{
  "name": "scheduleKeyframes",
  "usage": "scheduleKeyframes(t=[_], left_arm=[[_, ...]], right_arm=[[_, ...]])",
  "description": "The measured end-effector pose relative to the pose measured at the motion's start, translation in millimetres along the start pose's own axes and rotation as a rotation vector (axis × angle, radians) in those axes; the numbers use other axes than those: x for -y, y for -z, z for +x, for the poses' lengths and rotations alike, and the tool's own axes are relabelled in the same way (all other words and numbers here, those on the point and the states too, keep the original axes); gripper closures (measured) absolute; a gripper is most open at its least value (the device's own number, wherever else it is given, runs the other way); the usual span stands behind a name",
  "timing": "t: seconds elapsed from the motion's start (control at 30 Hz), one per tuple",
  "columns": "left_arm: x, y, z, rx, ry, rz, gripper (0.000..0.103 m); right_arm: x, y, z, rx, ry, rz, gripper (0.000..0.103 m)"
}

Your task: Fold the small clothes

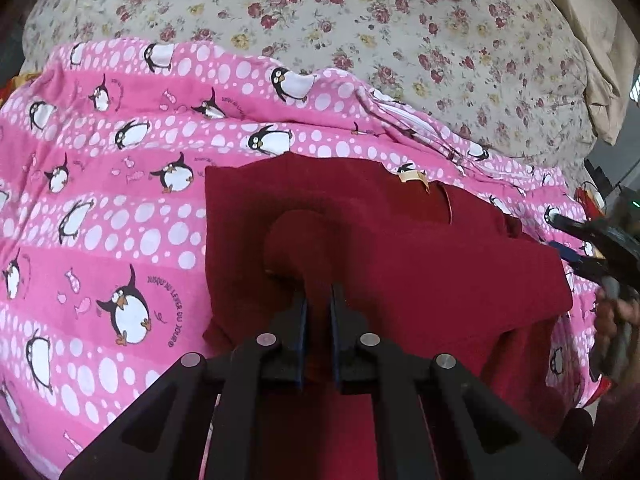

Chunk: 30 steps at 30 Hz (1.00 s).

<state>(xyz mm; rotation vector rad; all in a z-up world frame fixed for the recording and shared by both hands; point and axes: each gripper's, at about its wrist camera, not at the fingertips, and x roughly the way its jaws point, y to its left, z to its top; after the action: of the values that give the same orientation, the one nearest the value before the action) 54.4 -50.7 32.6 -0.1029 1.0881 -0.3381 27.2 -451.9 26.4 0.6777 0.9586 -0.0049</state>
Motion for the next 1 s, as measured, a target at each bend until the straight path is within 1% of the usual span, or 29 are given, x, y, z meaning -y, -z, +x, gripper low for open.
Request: scheduleKeyframes(t=[0.03,0.1,0.13,0.17,0.2,0.23,0.3,0.33,0.37,0.4,0.47,0.5,0.53,0.57,0.63,0.67,0.7,0.73,0.77,0.8,0.83,0.87,0.9,0.93,0.97,1.0], left_arm=[[-0.6,0.3,0.0,-0.002,0.005,-0.006,0.103],[-0.4,-0.1,-0.6,-0.003,0.008,-0.006,0.103],[0.3,-1.2,-1.9,-0.001,0.011,-0.005,0.103],[0.9,-2.9,-4.4,0.005,0.017,-0.004,0.103],[1.7,-4.6,-7.9,0.013,0.024,-0.002,0.103],[2.5,-6.4,-11.8,0.025,0.032,0.0,0.103],[4.0,-9.2,-18.3,0.051,0.046,0.008,0.103],[4.7,-9.4,-18.0,0.055,0.044,0.015,0.103],[5.3,-8.6,-13.7,0.049,0.029,0.026,0.103],[4.8,-7.1,-6.7,0.036,0.004,0.033,0.103],[-1.0,-3.1,10.0,0.0,-0.041,0.021,0.103],[-5.2,-0.7,15.6,-0.013,-0.04,0.004,0.103],[-10.2,0.9,19.1,-0.019,-0.027,-0.019,0.103],[-12.1,1.5,19.1,-0.018,-0.018,-0.031,0.103],[-11.3,2.6,15.8,-0.011,-0.008,-0.031,0.103],[-9.1,2.8,14.2,-0.006,-0.012,-0.018,0.103],[-6.8,3.2,13.3,-0.004,-0.021,-0.007,0.103],[-5.6,3.4,13.1,-0.003,-0.026,-0.003,0.103],[-4.9,3.8,12.6,-0.002,-0.03,-0.003,0.103],[-5.1,4.4,11.7,0.001,-0.03,-0.006,0.103],[-5.8,4.8,10.5,0.004,-0.029,-0.015,0.103],[-6.7,4.4,8.9,0.008,-0.026,-0.023,0.103],[-8.6,4.2,6.1,0.016,-0.019,-0.035,0.103],[-10.3,4.2,2.1,0.028,-0.011,-0.041,0.103],[-11.1,4.5,-2.6,0.045,-0.007,-0.04,0.103],[-11.7,5.4,-6.1,0.059,-0.002,-0.033,0.103]], right_arm=[[-1.2,-4.2,10.2,-0.024,0.013,-0.011,0.03],[-5.9,-9.1,33.5,-0.078,0.009,-0.048,0.041],[-9.5,-9.7,42.3,-0.093,0.017,-0.079,0.052],[-15.0,-9.4,49.4,-0.091,0.064,-0.133,0.068],[-19.6,-10.0,52.4,-0.078,0.113,-0.182,0.081],[-22.1,-11.0,52.5,-0.066,0.13,-0.209,0.093],[-20.0,-17.5,41.9,-0.021,0.09,-0.205,0.095],[-17.7,-21.0,34.2,0.021,0.093,-0.195,0.096],[-14.1,-25.5,26.9,0.065,0.116,-0.185,0.097],[-10.3,-28.2,25.4,0.089,0.134,-0.175,0.098],[-2.1,-31.6,30.1,0.105,0.184,-0.16,0.103],[4.0,-32.7,31.7,0.115,0.21,-0.145,0.103],[10.1,-33.7,31.7,0.12,0.217,-0.127,0.103],[18.3,-34.0,29.9,0.115,0.208,-0.094,0.103],[25.2,-31.5,23.8,0.087,0.146,-0.059,0.101],[24.6,-28.9,21.2,0.056,0.111,-0.057,0.093],[22.5,-27.0,19.8,0.031,0.094,-0.063,0.083],[18.6,-24.7,18.5,0.02,0.084,-0.071,0.054],[13.3,-22.5,17.1,0.03,0.064,-0.077,0.037],[9.1,-20.1,18.1,0.042,0.047,-0.084,0.036],[4.7,-18.9,21.4,0.04,0.035,-0.098,0.036],[-1.3,-16.4,29.9,0.013,0.048,-0.13,0.038],[-5.5,-14.6,36.7,-0.012,0.077,-0.158,0.043],[-11.2,-11.9,45.1,-0.035,0.121,-0.197,0.078],[-13.5,-10.0,45.0,-0.029,0.131,-0.222,0.092],[-15.8,-9.7,39.0,0.01,0.126,-0.235,0.092]])
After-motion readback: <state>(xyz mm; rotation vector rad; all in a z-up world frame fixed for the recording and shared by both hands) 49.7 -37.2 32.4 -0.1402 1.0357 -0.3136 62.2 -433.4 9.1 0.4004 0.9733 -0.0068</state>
